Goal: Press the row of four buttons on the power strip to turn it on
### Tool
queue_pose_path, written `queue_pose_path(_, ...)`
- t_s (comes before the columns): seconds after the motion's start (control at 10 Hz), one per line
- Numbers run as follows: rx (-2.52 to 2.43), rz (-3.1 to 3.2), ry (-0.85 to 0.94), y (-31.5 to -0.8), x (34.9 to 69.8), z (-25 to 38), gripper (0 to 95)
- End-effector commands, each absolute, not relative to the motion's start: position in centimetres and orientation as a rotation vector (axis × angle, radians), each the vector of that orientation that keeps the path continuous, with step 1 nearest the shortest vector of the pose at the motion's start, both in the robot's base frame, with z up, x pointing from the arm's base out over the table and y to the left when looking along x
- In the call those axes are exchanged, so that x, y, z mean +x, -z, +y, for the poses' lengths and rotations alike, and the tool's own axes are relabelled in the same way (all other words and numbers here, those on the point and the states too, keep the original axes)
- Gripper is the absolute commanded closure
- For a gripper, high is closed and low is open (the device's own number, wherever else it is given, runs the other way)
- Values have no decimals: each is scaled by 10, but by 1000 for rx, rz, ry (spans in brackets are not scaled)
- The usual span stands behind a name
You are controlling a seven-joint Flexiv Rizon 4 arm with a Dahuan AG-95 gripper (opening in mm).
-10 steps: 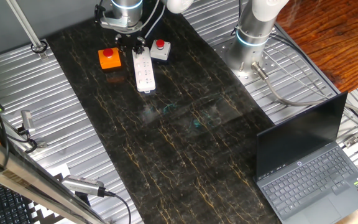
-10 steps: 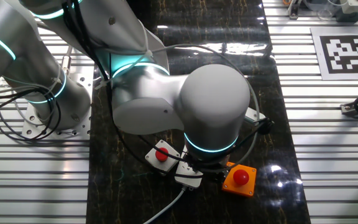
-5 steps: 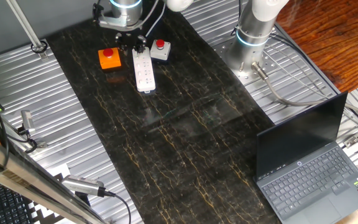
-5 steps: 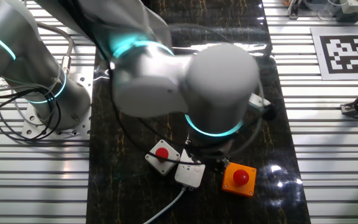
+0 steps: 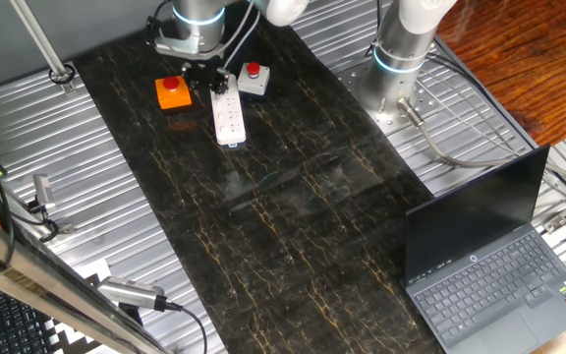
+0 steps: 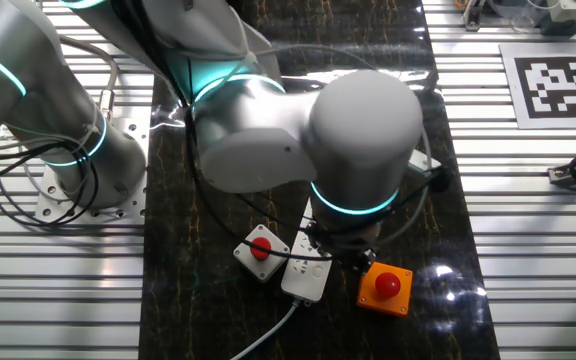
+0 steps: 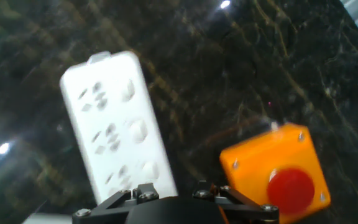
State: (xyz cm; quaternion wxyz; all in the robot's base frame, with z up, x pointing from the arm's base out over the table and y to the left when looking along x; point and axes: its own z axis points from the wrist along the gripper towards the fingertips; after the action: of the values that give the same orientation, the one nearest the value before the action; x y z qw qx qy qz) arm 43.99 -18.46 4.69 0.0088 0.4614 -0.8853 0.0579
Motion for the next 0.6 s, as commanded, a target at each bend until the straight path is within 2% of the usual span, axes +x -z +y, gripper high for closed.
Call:
queue_pose_path(0.1,1437,-2768,-174,-46,441,-182,570)
queue_pose_path(0.6,1434,-2774,-186,-37,443,-178,570)
